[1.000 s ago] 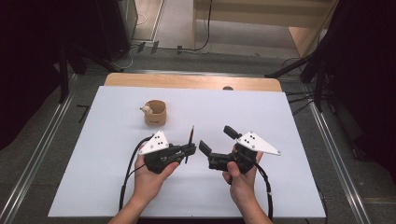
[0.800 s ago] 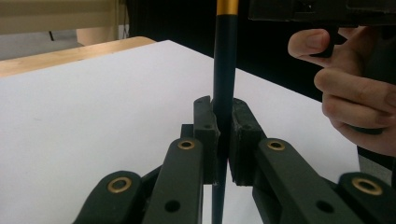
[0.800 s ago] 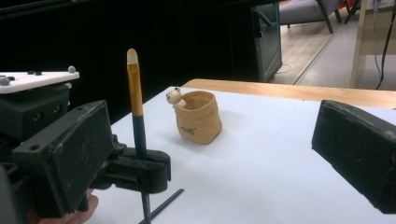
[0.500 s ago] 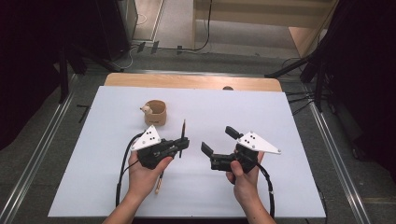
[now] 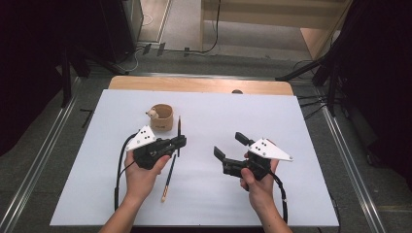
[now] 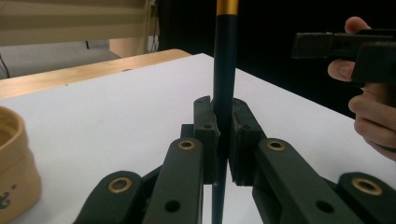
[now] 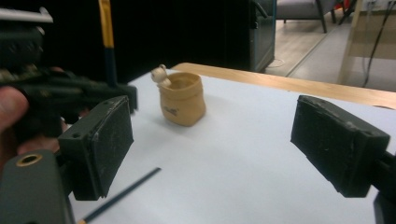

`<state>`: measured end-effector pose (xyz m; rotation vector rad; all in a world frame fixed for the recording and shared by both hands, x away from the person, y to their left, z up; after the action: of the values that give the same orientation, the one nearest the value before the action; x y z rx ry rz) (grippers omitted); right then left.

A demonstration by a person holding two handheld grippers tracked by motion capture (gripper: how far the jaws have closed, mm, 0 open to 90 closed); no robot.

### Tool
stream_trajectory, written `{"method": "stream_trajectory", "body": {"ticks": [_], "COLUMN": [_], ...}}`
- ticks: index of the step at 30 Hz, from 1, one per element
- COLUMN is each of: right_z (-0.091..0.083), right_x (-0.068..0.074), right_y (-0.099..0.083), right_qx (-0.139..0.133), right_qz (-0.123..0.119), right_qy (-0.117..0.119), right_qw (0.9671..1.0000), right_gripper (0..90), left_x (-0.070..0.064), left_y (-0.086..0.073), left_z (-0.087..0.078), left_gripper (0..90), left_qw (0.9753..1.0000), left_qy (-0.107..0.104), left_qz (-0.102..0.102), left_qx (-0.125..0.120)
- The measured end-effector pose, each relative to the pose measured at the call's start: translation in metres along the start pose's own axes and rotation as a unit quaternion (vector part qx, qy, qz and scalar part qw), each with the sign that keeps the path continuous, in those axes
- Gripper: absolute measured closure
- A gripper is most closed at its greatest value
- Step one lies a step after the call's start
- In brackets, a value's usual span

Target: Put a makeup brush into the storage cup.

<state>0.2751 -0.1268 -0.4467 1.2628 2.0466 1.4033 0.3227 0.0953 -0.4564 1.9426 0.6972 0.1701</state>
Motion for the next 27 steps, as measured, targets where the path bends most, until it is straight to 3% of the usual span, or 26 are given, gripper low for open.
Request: {"method": "stream_trajectory", "body": {"ticks": [5, 13, 27], "right_z": [-0.001, -0.013, -0.045], "right_x": [-0.008, -0.029, -0.067], "right_y": [-0.013, -0.034, -0.056], "right_qx": [0.017, 0.031, 0.023], "right_qz": [-0.014, -0.016, 0.006], "right_qy": [-0.015, -0.037, -0.075], "right_qw": [0.9996, 0.9987, 0.9969], "right_gripper": [13.4, 13.5, 13.5], "left_x": [0.01, 0.018, 0.023], "left_y": [0.004, 0.003, 0.005], "left_z": [-0.007, -0.013, -0.007], "left_gripper": [84.9, 84.9, 84.8], "left_qw": [0.9999, 0.9997, 0.9994], "left_qy": [0.009, 0.023, 0.03], "left_qz": [-0.005, -0.009, -0.012], "left_qx": [-0.007, -0.009, -0.009]}}
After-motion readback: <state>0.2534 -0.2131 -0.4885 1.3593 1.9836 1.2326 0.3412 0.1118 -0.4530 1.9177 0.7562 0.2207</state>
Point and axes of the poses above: each handheld gripper's, and its own axes: z roughly forward along the jaws, y roughly out of its top, x roughly to its left, the point moved 6 cm from there along z, roughly forward along the jaws, and after that the axes turned 12 degrees about x, right-handed, at the moved point
